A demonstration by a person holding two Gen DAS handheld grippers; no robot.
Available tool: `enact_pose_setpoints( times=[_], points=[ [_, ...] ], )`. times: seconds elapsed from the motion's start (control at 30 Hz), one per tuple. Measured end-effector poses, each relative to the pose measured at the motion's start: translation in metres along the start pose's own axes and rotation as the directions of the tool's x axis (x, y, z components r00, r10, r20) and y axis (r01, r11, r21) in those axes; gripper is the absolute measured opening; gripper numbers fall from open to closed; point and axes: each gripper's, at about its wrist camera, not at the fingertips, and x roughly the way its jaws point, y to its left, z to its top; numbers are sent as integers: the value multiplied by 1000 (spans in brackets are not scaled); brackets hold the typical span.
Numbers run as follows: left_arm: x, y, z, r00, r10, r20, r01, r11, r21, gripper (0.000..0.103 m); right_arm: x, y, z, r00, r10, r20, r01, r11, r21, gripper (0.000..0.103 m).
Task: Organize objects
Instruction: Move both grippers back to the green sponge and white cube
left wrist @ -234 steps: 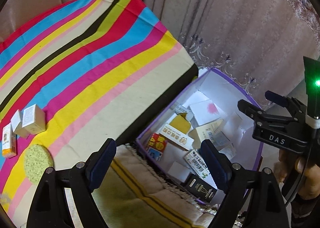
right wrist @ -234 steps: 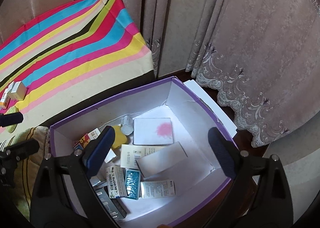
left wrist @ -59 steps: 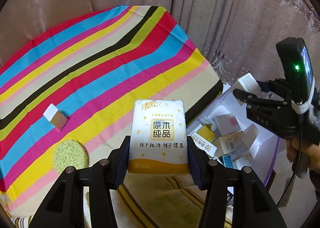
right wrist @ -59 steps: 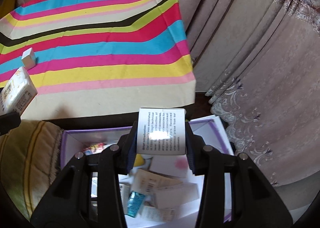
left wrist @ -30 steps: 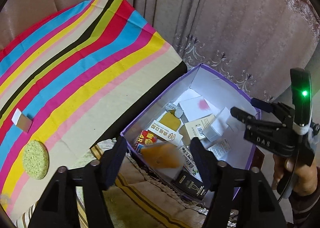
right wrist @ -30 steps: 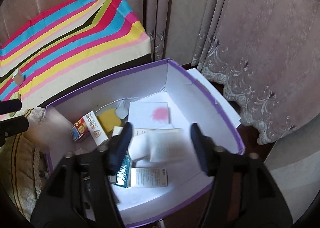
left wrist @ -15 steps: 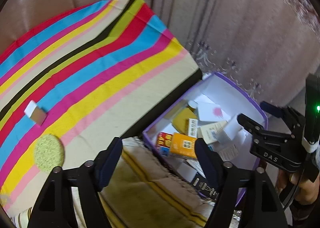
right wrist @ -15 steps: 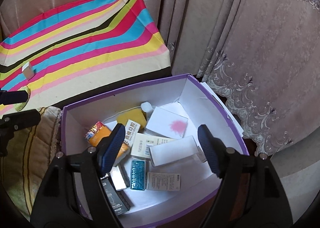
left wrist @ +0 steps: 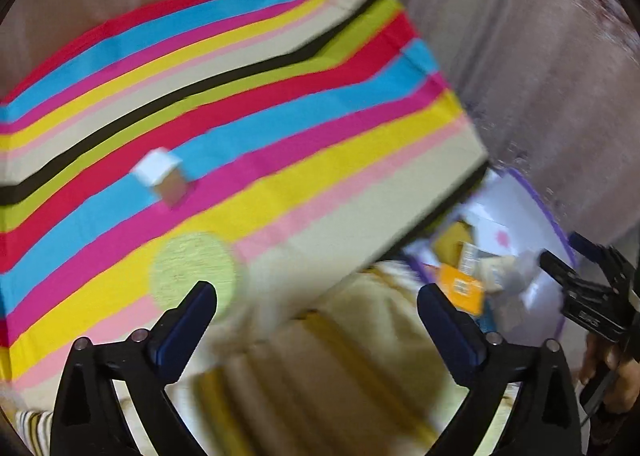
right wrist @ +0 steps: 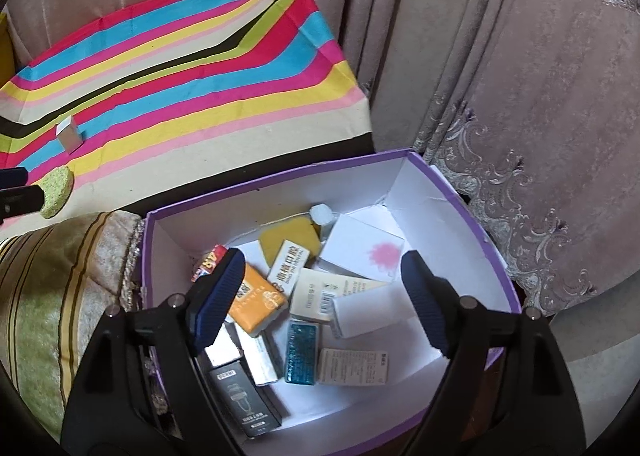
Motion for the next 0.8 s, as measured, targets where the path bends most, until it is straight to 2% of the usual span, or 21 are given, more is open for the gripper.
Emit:
enact_pose_setpoints(
  times=[0.1,0.3,0.63,0.8],
  points=[
    [4,30,3,999,35,-15,-36,998,-51,103,7,7,3,1000,20,-11,-20,1000,-10,85],
    [26,61,6,993,77,-89,-83,994,-72,103,18,31,19,997,73,-19,-74,996,-42,86],
    [67,65,14,975,107,-193,-118,992,-46,103,33,95,66,983,182,-12,-182,975,-129,91],
    [83,67,11,966,100,-237,-112,993,-36,102,39,128,86,973,230,-15,-230,959,-164,92]
  ],
)
